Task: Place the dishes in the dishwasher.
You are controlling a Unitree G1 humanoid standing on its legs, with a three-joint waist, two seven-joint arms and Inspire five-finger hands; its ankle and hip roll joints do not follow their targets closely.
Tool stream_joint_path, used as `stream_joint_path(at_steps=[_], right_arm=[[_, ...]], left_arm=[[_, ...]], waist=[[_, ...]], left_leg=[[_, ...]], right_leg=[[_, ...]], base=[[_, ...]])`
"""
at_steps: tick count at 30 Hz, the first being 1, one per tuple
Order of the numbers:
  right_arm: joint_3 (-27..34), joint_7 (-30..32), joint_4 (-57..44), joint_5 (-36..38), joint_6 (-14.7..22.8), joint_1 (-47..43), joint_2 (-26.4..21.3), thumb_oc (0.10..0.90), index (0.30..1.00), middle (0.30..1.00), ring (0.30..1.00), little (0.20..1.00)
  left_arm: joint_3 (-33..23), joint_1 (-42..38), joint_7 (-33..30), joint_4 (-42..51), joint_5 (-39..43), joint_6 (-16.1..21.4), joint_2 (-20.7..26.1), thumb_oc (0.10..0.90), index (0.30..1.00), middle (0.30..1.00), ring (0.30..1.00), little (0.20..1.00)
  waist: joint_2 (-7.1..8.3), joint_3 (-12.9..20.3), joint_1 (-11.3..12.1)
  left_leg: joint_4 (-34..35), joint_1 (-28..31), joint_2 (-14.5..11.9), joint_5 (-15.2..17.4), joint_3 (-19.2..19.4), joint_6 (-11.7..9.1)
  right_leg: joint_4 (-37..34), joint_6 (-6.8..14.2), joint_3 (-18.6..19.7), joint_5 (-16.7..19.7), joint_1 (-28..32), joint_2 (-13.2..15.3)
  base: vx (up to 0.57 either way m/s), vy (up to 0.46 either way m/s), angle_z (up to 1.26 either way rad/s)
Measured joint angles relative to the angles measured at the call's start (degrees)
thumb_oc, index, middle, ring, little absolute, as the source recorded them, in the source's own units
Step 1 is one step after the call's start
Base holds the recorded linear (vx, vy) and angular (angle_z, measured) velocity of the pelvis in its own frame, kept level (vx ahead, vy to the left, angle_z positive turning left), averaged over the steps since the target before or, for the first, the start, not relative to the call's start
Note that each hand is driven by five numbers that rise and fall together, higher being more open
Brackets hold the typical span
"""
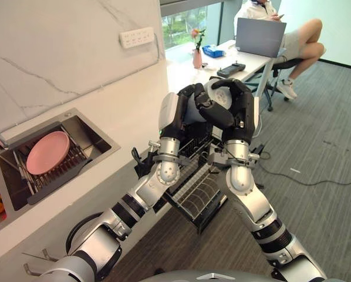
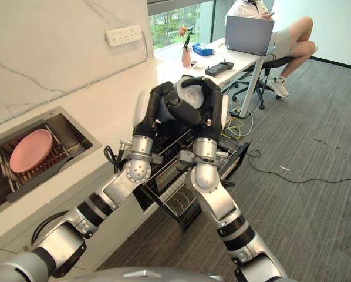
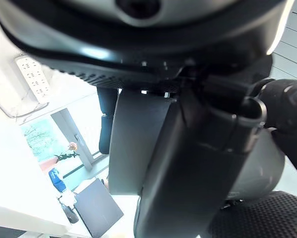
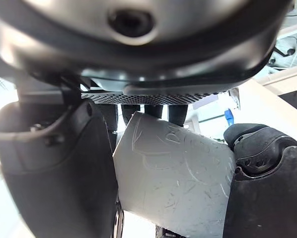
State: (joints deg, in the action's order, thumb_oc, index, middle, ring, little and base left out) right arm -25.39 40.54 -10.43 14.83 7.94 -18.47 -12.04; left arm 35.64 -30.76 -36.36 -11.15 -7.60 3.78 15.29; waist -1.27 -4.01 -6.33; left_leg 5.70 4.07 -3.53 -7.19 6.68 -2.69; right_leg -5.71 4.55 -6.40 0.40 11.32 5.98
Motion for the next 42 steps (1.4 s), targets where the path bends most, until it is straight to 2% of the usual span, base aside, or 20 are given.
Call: stream_joint_path(at_steps=[6, 12, 18, 21, 23, 24, 25, 28, 29, 30, 31, 32, 33, 34, 36, 37, 38, 40, 42], right_arm=[[1.0, -0.9, 0.1, -6.5, 1.6, 0.0, -2.5, 0.400, 0.300, 0.300, 0.300, 0.300], [7.8, 1.7, 0.1, -15.0, 2.3, 0.0, -4.1, 0.400, 0.300, 0.300, 0.300, 0.300], [14.0, 4.3, 0.3, -15.0, 2.4, 0.2, -4.2, 0.400, 0.300, 0.300, 0.300, 0.300], [16.8, 5.1, 1.7, -15.0, 2.4, 0.6, -4.3, 0.400, 0.300, 0.300, 0.300, 0.300], [17.1, 4.6, 3.3, -14.8, 3.4, 2.9, -4.3, 0.400, 0.300, 0.300, 0.300, 0.300], [17.1, 3.9, 5.0, -13.9, 4.0, 5.3, -4.3, 0.400, 0.300, 0.300, 0.300, 0.300], [17.1, 3.9, 5.0, -13.9, 4.0, 5.3, -4.3, 0.400, 0.300, 0.300, 0.300, 0.300], [17.2, 0.2, 10.3, -7.0, 3.7, 9.0, -4.3, 0.400, 0.300, 0.300, 0.300, 0.300], [17.2, 0.2, 10.3, -7.0, 3.7, 9.0, -4.3, 0.400, 0.300, 0.300, 0.300, 0.300], [16.9, -3.8, 15.0, -1.6, 2.4, 11.3, -4.3, 0.400, 0.300, 0.300, 0.300, 0.300], [16.8, -6.1, 19.4, 1.6, 1.3, 11.6, -3.9, 0.400, 0.300, 0.300, 0.300, 0.300], [16.8, -6.1, 19.4, 1.6, 1.3, 11.6, -3.9, 0.400, 0.300, 0.300, 0.300, 0.300], [16.8, -7.8, 22.7, 3.8, 0.9, 11.4, -3.7, 0.400, 0.300, 0.300, 0.300, 0.300], [16.8, -11.2, 29.7, 6.5, 0.4, 10.6, -3.6, 0.400, 0.300, 0.300, 0.300, 0.300], [17.5, -12.8, 36.0, 8.1, -1.4, 9.7, -3.8, 0.400, 0.300, 0.300, 0.300, 0.300], [17.5, -12.8, 36.0, 8.1, -1.4, 9.7, -3.8, 0.400, 0.300, 0.300, 0.300, 0.300], [17.3, -14.2, 38.8, 8.1, -2.9, 8.7, -3.8, 0.400, 0.300, 0.300, 0.300, 0.300], [17.0, -16.1, 39.6, 8.1, -3.6, 8.5, -3.1, 0.400, 0.300, 0.300, 0.300, 0.300], [16.7, -17.5, 40.5, 9.0, -3.6, 7.1, -2.9, 0.400, 0.300, 0.300, 0.300, 0.300]], left_arm=[[0.1, 0.1, 2.0, 0.8, 2.4, 0.8, -0.2, 0.800, 0.900, 0.900, 0.900, 0.900], [0.5, 0.1, 4.8, 0.5, -2.0, 0.7, 0.9, 0.800, 0.900, 0.900, 0.900, 0.900], [0.7, 0.8, 7.4, 0.7, -4.3, 0.7, 2.3, 0.800, 0.900, 0.900, 0.900, 0.900], [0.6, 3.6, 9.0, 0.9, -4.2, 0.7, 2.9, 0.800, 0.900, 0.900, 0.900, 0.900], [-0.6, 9.2, 10.6, 3.4, -4.2, 0.9, 3.4, 0.800, 0.900, 0.900, 0.900, 0.900], [-2.0, 15.3, 12.6, 5.9, -2.4, 1.6, 4.3, 0.800, 0.900, 0.900, 0.900, 0.900], [-2.0, 15.3, 12.6, 5.9, -2.4, 1.6, 4.3, 0.800, 0.900, 0.900, 0.900, 0.900], [-4.4, 28.1, 18.2, 7.1, 6.8, 1.5, 5.5, 0.800, 0.900, 0.900, 0.900, 0.900], [-4.4, 28.1, 18.2, 7.1, 6.8, 1.5, 5.5, 0.800, 0.900, 0.900, 0.900, 0.900], [-7.8, 38.6, 22.4, 7.5, 16.6, 0.9, 6.1, 0.800, 0.900, 0.900, 0.900, 0.900], [-8.4, 43.8, 24.7, 6.3, 21.3, -0.5, 8.1, 0.800, 0.900, 0.900, 0.900, 0.900], [-8.4, 43.8, 24.7, 6.3, 21.3, -0.5, 8.1, 0.800, 0.900, 0.900, 0.900, 0.900], [-9.3, 47.9, 26.5, 5.4, 24.7, -0.8, 9.0, 0.800, 0.900, 0.900, 0.900, 0.900], [-12.9, 53.8, 30.6, 2.1, 30.8, -1.1, 9.0, 0.800, 0.900, 0.900, 0.900, 0.900], [-14.5, 56.1, 32.3, -2.7, 32.8, -4.2, 11.0, 0.800, 0.900, 0.900, 0.900, 0.900], [-14.5, 56.1, 32.3, -2.7, 32.8, -4.2, 11.0, 0.800, 0.900, 0.900, 0.900, 0.900], [-15.1, 56.1, 34.1, -6.2, 31.9, -5.5, 13.0, 0.800, 0.900, 0.900, 0.900, 0.900], [-16.9, 55.9, 34.3, -7.9, 31.7, -5.8, 12.9, 0.800, 0.900, 0.900, 0.900, 0.900], [-16.8, 53.6, 35.3, -8.7, 27.7, -5.5, 12.4, 0.800, 0.900, 0.900, 0.900, 0.900]], waist=[[0.01, 0.0, -0.4], [0.01, 0.0, -0.3], [0.01, 0.0, -0.4], [0.01, 0.0, -0.3], [0.05, 0.0, -0.2], [0.08, 0.0, 0.0], [0.08, 0.0, 0.0], [0.20, -0.1, 1.4], [0.20, -0.1, 1.4], [0.67, -0.2, 2.6], [0.69, -0.3, 4.3], [0.69, -0.3, 4.3], [0.66, -0.5, 6.0], [1.10, -0.7, 8.0], [1.58, -1.1, 10.3], [1.58, -1.1, 10.3], [1.83, -1.5, 11.4], [1.88, -1.6, 13.1], [1.50, -1.9, 14.3]], left_leg=[[0.0, -0.1, 0.0, 0.0, 0.1, 0.0], [0.0, -0.1, 0.0, 0.0, -0.1, 0.0], [0.0, -0.4, 0.1, 0.0, -0.7, 0.1], [0.0, -0.5, 0.1, -0.1, -1.0, 0.1], [0.0, -0.7, 0.2, -0.2, -1.2, 0.0], [0.0, -0.8, 0.2, -0.2, -1.3, 0.0], [0.0, -0.8, 0.2, -0.2, -1.3, 0.0], [0.0, -1.4, 0.2, -0.2, -2.3, 0.0], [0.0, -1.4, 0.2, -0.2, -2.3, 0.0], [0.0, -1.6, 0.4, -0.3, -3.4, 0.0], [0.0, -2.5, 0.6, -0.6, -4.5, 0.0], [0.0, -2.5, 0.6, -0.6, -4.5, 0.0], [0.0, -3.5, 0.8, -0.6, -5.0, 0.0], [0.0, -4.4, 1.3, -0.6, -6.5, 0.0], [0.0, -6.2, 1.4, -0.6, -6.6, 0.0], [0.0, -6.2, 1.4, -0.6, -6.6, 0.0], [0.0, -7.4, 1.5, -0.6, -6.1, 0.0], [0.0, -8.2, 1.8, -0.9, -5.8, 0.2], [0.0, -9.0, 2.2, -3.0, -6.6, 0.5]], right_leg=[[0.0, 0.0, 0.1, 0.0, -0.1, 0.0], [0.0, 0.0, -0.1, 0.0, -0.1, 0.0], [0.0, 0.0, -0.7, 0.0, 0.0, 0.0], [0.0, 0.0, -1.0, -0.1, 0.0, 0.0], [0.0, 0.0, -1.2, -0.1, 0.0, 0.0], [0.0, 0.1, -1.4, -0.2, -0.1, 0.0], [0.0, 0.1, -1.4, -0.2, -0.1, 0.0], [0.0, 0.1, -2.5, -0.3, 0.0, -0.1], [0.0, 0.1, -2.5, -0.3, 0.0, -0.1], [0.0, -0.2, -3.6, -0.6, 0.3, -0.2], [0.0, -0.2, -4.9, -0.7, 0.1, -0.2], [0.0, -0.2, -4.9, -0.7, 0.1, -0.2], [0.0, -0.2, -5.7, -0.7, -0.2, -0.2], [0.0, 0.0, -7.4, -0.8, -0.1, 0.0], [0.0, 0.0, -10.3, -1.1, -0.3, 0.1], [0.0, 0.0, -10.3, -1.1, -0.3, 0.1], [0.0, -0.1, -13.1, -1.4, -0.5, 0.2], [0.0, 0.2, -14.2, -1.5, -0.3, 0.5], [-0.1, 0.6, -15.0, -1.8, 0.0, 0.6]], base=[[0.00, 0.000, 0.00], [0.00, 0.000, 0.00], [0.01, -0.002, 0.05], [0.00, -0.003, 0.05], [-0.01, -0.005, 0.05], [0.00, 0.000, 0.00], [-0.02, -0.003, 0.07], [-0.02, -0.004, 0.12], [-0.02, -0.002, 0.26], [-0.04, 0.004, 0.44], [-0.04, 0.004, 0.44], [-0.04, 0.001, 0.34], [-0.03, -0.005, 0.42], [-0.03, 0.001, 0.63], [0.00, 0.004, 0.71], [0.01, 0.003, 0.91], [0.00, 0.000, 0.76], [-0.04, -0.006, 0.76], [-0.05, -0.019, 0.52]])
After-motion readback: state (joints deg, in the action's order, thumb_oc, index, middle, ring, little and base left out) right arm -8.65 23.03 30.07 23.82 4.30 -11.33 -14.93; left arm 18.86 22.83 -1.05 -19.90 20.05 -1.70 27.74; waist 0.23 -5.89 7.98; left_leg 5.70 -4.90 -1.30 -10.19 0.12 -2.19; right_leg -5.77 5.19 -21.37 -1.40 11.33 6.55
